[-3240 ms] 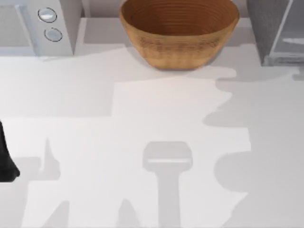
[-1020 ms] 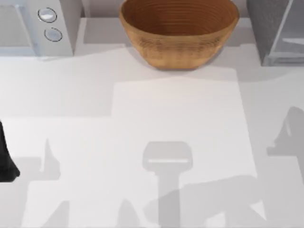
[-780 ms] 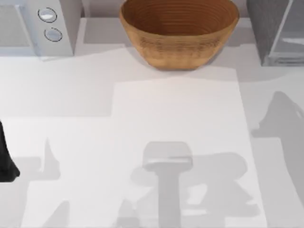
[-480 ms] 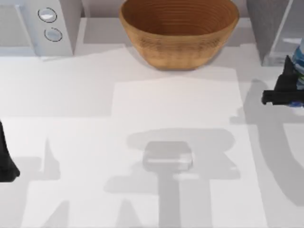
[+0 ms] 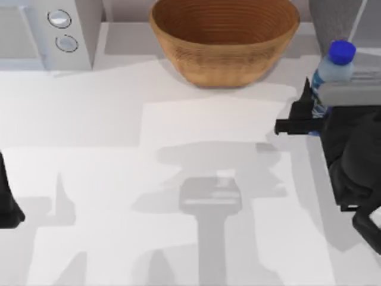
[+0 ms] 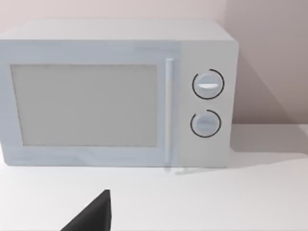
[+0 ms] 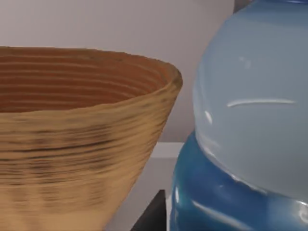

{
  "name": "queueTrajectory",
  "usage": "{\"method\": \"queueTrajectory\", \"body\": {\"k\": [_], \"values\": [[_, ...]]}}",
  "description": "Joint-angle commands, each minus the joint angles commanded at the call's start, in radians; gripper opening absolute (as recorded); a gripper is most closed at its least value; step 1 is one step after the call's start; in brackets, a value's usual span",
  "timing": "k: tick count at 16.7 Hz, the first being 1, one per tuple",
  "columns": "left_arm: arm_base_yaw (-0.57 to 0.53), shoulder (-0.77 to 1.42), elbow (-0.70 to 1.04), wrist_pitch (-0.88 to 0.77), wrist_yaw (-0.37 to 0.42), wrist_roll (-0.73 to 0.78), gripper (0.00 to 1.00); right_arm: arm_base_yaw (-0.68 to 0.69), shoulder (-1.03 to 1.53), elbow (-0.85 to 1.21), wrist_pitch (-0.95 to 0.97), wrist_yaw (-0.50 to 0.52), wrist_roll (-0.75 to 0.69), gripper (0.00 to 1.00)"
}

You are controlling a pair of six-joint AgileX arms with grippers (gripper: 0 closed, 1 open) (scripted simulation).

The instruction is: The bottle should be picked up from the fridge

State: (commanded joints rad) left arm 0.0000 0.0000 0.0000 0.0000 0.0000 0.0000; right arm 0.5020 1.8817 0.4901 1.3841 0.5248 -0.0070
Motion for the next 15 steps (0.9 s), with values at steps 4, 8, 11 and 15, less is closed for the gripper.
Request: {"method": "queueTrajectory", "body": {"k": [4, 8, 11, 15], "values": [[0.0, 0.0, 0.0, 0.0, 0.0, 0.0, 1.0, 0.012, 0.037, 0.013, 0.034, 0.012, -0.001, 0.0], [0.0, 0.0, 0.0, 0.0, 0.0, 0.0, 1.0, 0.006, 0.039, 0.012, 0.032, 0.008, 0.001, 0.0], [0.0, 0.0, 0.0, 0.0, 0.0, 0.0, 1.0, -0.014, 0.109, 0.072, 0.047, -0.013, -0.001, 0.0], [0.0, 0.0, 0.0, 0.0, 0.0, 0.0, 1.0, -0.043, 0.209, 0.153, 0.063, -0.041, -0.002, 0.0]]}}
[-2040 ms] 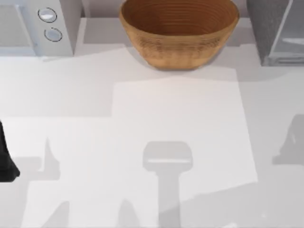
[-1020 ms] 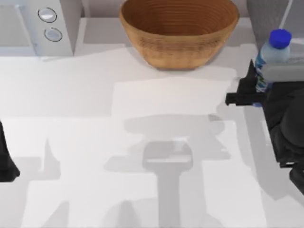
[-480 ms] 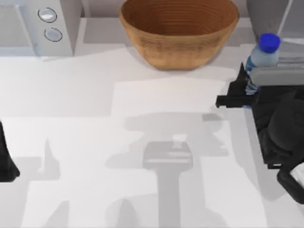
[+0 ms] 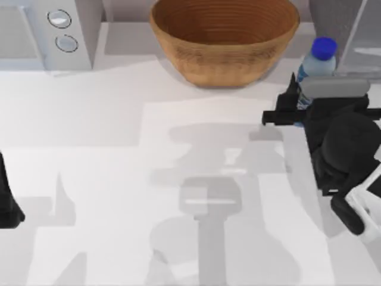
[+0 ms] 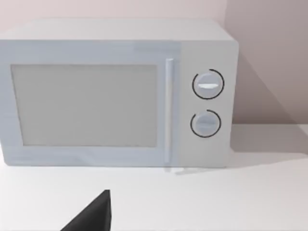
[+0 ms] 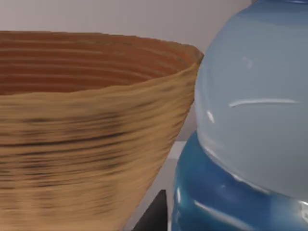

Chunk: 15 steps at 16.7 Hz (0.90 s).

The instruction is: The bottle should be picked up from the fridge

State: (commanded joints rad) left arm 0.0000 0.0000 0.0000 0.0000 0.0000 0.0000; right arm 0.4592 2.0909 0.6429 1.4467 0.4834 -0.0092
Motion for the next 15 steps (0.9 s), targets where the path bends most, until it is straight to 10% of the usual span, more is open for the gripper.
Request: {"method": "queueTrajectory", "body": {"k": [7, 15], "values": [[0.0, 0.0, 0.0, 0.0, 0.0, 0.0, 1.0, -0.03, 0.079, 0.073, 0.012, -0.027, 0.0, 0.0], [0.0, 0.0, 0.0, 0.0, 0.0, 0.0, 1.0, -0.03, 0.079, 0.073, 0.012, -0.027, 0.0, 0.6]]}}
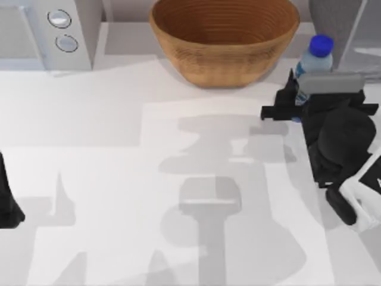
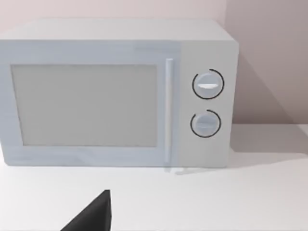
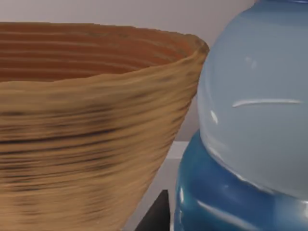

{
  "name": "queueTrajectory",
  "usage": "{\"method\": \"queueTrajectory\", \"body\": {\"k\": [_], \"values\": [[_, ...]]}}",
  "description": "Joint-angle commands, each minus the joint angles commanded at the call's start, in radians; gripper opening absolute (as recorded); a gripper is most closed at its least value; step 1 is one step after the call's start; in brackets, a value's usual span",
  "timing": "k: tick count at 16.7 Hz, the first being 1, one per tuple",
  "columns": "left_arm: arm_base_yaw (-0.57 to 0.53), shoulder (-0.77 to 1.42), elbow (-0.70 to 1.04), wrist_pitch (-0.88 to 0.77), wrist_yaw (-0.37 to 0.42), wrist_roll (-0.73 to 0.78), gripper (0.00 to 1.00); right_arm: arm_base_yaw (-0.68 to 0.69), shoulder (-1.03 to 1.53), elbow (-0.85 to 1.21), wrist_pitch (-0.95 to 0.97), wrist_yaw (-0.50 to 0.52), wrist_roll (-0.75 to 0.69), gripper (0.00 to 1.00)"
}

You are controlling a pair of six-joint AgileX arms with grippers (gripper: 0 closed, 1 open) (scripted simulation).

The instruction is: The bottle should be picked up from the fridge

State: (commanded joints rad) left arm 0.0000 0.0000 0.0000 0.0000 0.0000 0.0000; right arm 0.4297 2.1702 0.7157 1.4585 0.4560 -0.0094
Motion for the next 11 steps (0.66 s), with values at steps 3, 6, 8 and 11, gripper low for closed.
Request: {"method": "queueTrajectory", "body": {"k": [3, 6, 8, 11], "values": [[0.0, 0.0, 0.0, 0.0, 0.0, 0.0, 1.0, 0.0, 0.0, 0.0, 0.0, 0.0, 0.0, 0.83], [0.0, 0.0, 0.0, 0.0, 0.0, 0.0, 1.0, 0.0, 0.0, 0.0, 0.0, 0.0, 0.0, 1.0], [0.0, 0.0, 0.0, 0.0, 0.0, 0.0, 1.0, 0.0, 0.0, 0.0, 0.0, 0.0, 0.0, 1.0], [0.0, 0.0, 0.0, 0.0, 0.0, 0.0, 1.0, 0.0, 0.0, 0.0, 0.0, 0.0, 0.0, 1.0]]}}
